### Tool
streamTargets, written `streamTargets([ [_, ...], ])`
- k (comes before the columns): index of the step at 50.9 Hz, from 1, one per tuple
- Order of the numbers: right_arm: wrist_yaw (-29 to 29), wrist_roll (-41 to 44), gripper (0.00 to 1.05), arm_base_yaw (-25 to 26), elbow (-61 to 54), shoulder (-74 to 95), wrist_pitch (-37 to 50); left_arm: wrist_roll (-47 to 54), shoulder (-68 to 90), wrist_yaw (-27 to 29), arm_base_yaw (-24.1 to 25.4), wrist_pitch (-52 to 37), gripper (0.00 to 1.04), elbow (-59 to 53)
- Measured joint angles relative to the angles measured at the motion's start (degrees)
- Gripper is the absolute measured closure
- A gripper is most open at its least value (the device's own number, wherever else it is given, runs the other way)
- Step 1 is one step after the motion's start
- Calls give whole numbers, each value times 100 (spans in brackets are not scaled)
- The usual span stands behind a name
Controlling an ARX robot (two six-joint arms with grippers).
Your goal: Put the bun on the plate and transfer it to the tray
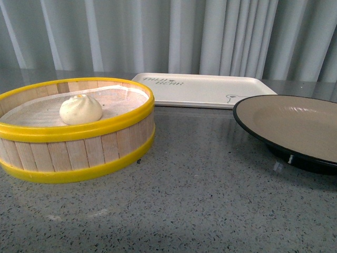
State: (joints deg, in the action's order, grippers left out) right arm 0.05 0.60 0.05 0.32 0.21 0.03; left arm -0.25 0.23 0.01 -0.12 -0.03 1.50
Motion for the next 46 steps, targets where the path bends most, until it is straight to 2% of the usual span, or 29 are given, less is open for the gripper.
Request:
streamTargets([
  [46,0,0,8,0,0,0,0,0,0,0,0,0,7,0],
])
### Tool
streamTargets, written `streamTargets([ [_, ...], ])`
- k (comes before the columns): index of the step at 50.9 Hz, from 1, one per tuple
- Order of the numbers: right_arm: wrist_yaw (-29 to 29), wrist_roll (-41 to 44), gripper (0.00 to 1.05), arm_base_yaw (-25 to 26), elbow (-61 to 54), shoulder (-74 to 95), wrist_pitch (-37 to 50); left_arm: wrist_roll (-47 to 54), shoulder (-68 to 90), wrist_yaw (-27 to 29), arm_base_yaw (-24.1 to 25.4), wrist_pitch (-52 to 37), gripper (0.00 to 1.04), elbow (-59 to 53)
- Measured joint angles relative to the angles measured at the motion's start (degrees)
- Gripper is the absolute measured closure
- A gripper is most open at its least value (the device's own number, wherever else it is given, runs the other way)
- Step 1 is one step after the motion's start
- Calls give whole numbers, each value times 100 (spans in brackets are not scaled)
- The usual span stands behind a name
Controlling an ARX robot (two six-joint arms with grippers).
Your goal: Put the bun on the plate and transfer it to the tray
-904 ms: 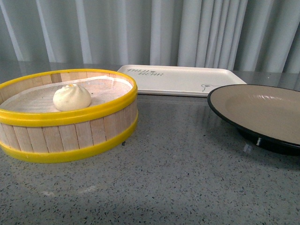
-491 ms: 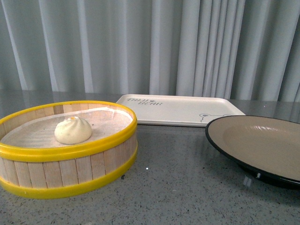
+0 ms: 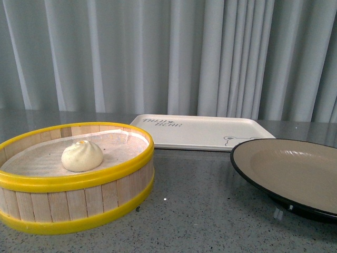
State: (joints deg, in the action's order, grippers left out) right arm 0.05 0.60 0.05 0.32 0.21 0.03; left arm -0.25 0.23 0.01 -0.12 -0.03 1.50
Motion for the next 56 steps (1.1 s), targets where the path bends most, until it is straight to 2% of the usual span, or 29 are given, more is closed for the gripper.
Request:
streamTargets([
  [10,0,0,8,0,0,0,0,-24,2,39,-4,4,7,2],
  [11,0,0,8,0,0,0,0,-46,20,125,-35,22,7,7],
  [13,0,0,8,0,0,0,0,-387,125,743,-175,184,7,35],
  [16,0,0,8,0,0,0,0,-942,374,1287,-190,66,7,37],
  [19,-2,0,8,0,0,0,0,-1305,584,1298,-107,-160,7,39],
  [29,0,0,8,0,0,0,0,-1832,1902,549,474,-1998,7,424],
  [36,0,0,8,0,0,0,0,-1650,3694,-525,584,-3587,7,1180],
  [40,0,0,8,0,0,0,0,-1438,4382,-903,516,-3650,7,1611],
  [45,0,0,8,0,0,0,0,-1235,5097,-1095,409,-3652,7,2081],
  [56,0,0,8,0,0,0,0,-828,6297,-1244,140,-2800,7,3427],
])
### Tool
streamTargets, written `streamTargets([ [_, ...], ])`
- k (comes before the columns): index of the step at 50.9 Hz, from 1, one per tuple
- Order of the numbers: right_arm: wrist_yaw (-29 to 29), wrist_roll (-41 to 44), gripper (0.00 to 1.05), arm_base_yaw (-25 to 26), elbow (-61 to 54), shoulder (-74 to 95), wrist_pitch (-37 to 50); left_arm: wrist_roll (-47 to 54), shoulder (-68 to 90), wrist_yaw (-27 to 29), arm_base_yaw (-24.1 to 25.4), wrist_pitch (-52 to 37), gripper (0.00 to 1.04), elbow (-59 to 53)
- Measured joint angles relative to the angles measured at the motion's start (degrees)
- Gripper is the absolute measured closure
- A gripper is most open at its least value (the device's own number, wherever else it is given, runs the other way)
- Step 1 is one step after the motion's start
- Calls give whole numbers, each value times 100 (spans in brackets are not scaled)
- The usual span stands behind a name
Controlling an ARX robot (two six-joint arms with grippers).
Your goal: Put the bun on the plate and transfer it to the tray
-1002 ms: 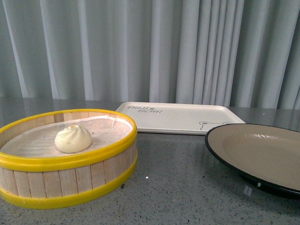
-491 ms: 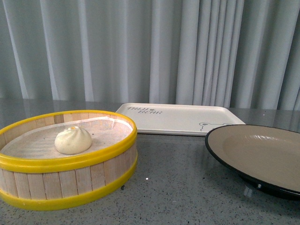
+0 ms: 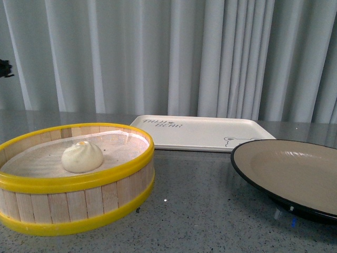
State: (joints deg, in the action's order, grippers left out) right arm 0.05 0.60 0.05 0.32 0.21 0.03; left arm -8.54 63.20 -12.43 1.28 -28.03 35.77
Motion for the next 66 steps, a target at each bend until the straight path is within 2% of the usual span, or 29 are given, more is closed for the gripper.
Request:
streamTargets([
  [14,0,0,8,0,0,0,0,540,610,-57,-396,1703,7,1233],
  [28,0,0,8,0,0,0,0,673,1130,492,-949,2948,7,1843],
  [38,0,0,8,0,0,0,0,529,1294,833,-1134,3303,7,1993],
  [66,0,0,8,0,0,0,0,634,2031,1165,-1622,3073,7,2275],
])
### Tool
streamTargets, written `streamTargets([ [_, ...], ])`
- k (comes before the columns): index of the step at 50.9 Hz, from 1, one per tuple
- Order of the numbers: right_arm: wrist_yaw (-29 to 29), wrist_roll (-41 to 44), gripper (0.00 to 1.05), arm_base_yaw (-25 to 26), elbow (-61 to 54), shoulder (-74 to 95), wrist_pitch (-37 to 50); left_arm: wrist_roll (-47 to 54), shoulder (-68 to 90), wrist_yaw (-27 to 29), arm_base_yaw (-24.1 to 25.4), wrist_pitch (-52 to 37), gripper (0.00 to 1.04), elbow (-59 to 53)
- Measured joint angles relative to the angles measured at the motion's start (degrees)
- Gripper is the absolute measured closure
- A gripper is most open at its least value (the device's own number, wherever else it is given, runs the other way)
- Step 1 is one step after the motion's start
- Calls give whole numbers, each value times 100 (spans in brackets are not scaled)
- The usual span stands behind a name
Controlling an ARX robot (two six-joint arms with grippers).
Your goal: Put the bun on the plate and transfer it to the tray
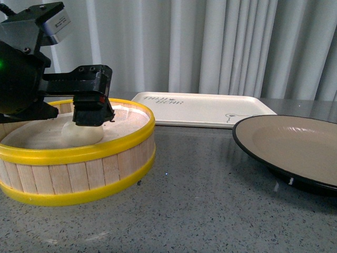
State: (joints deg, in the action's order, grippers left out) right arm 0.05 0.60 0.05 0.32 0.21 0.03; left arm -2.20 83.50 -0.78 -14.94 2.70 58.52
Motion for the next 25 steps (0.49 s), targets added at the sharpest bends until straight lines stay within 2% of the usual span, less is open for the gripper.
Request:
streamTargets([
  [25,0,0,8,0,0,0,0,323,444,297,-122,-264,7,184],
])
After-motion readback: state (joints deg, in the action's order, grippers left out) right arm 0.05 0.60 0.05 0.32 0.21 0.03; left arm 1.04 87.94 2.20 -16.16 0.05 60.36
